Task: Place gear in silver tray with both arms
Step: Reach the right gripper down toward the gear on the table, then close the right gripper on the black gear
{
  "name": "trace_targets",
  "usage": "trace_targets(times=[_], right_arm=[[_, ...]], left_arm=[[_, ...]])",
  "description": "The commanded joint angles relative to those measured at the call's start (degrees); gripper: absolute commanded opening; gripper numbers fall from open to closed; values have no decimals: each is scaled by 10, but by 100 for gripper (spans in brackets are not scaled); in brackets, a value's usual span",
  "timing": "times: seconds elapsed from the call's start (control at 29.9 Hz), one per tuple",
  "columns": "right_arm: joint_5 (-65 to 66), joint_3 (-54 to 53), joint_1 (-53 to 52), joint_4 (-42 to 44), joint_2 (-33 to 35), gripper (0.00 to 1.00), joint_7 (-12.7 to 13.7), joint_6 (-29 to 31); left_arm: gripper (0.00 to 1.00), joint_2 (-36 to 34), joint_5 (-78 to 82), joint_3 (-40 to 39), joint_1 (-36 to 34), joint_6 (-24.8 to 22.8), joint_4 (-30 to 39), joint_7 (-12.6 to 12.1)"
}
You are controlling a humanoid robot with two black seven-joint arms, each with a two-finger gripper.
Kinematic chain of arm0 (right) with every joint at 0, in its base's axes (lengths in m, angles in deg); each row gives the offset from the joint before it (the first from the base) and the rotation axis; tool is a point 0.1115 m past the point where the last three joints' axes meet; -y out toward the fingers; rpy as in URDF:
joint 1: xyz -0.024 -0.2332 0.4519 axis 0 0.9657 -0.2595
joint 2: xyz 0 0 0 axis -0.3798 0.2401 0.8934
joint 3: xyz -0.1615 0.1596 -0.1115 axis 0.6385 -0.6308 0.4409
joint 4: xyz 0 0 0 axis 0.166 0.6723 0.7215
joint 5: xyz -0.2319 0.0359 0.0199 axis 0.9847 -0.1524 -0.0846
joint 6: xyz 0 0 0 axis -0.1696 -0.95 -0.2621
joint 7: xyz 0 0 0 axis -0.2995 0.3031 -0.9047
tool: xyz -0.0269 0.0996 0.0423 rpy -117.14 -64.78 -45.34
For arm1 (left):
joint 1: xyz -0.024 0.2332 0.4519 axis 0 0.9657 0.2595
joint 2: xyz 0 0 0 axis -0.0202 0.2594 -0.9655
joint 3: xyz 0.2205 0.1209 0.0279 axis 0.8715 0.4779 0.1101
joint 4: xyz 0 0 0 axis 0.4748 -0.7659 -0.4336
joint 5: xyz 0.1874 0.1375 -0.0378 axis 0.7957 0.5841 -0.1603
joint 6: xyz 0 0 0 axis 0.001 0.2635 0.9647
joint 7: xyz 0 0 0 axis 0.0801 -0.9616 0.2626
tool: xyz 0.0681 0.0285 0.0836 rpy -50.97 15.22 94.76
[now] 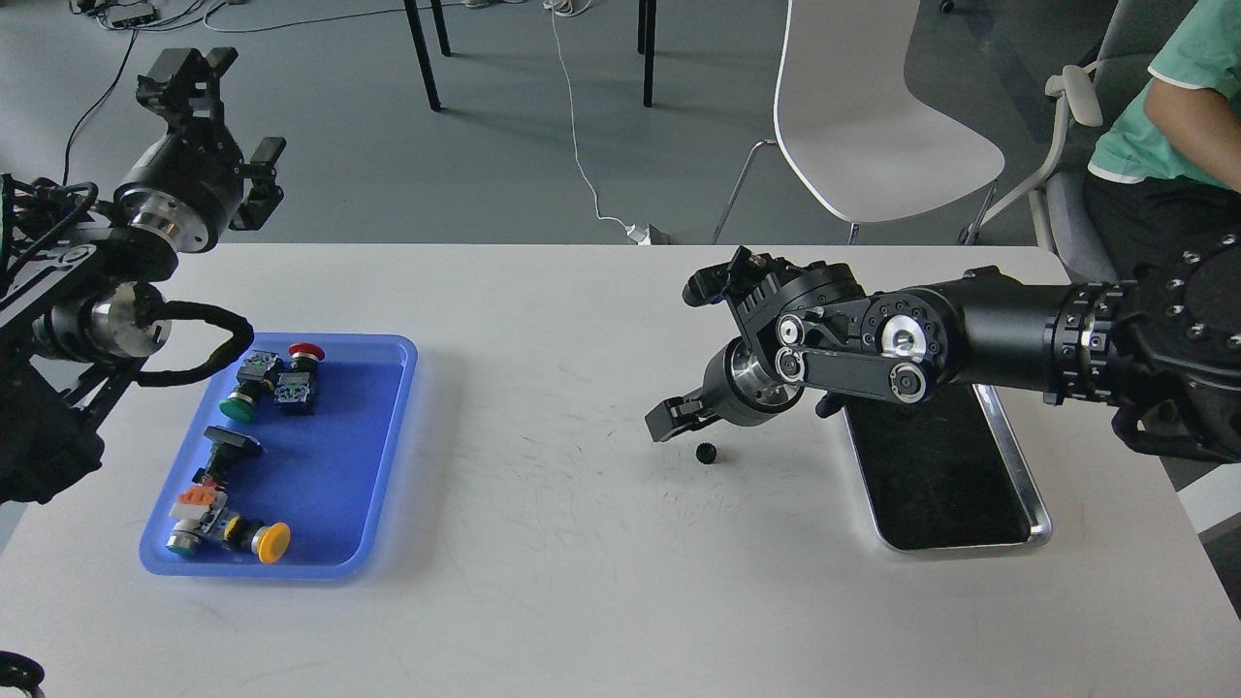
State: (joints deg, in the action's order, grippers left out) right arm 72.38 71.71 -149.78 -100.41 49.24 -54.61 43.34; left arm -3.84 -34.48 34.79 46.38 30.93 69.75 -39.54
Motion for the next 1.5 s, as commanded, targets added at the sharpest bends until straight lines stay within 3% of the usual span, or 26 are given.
trace_targets(times=[0.0, 0.23, 0.77, 1.1, 1.47], right_arm=[[-1, 0, 5, -1, 2, 87, 0, 0], [0, 1, 9, -2, -2, 85, -1, 0], [4, 24, 16, 0, -18, 54, -1, 0], [12, 30, 15, 1, -19, 51, -2, 0], [24, 30, 20, 4, -18, 30, -3, 0]], left_arm=[[98, -1, 0, 0, 1, 0, 0, 0], [98, -3, 0, 0, 1, 0, 0, 0], [98, -5, 0, -1, 1, 0, 0, 0], [98, -5, 0, -1, 1, 1, 0, 4], [98, -5, 0, -1, 1, 1, 0, 5]])
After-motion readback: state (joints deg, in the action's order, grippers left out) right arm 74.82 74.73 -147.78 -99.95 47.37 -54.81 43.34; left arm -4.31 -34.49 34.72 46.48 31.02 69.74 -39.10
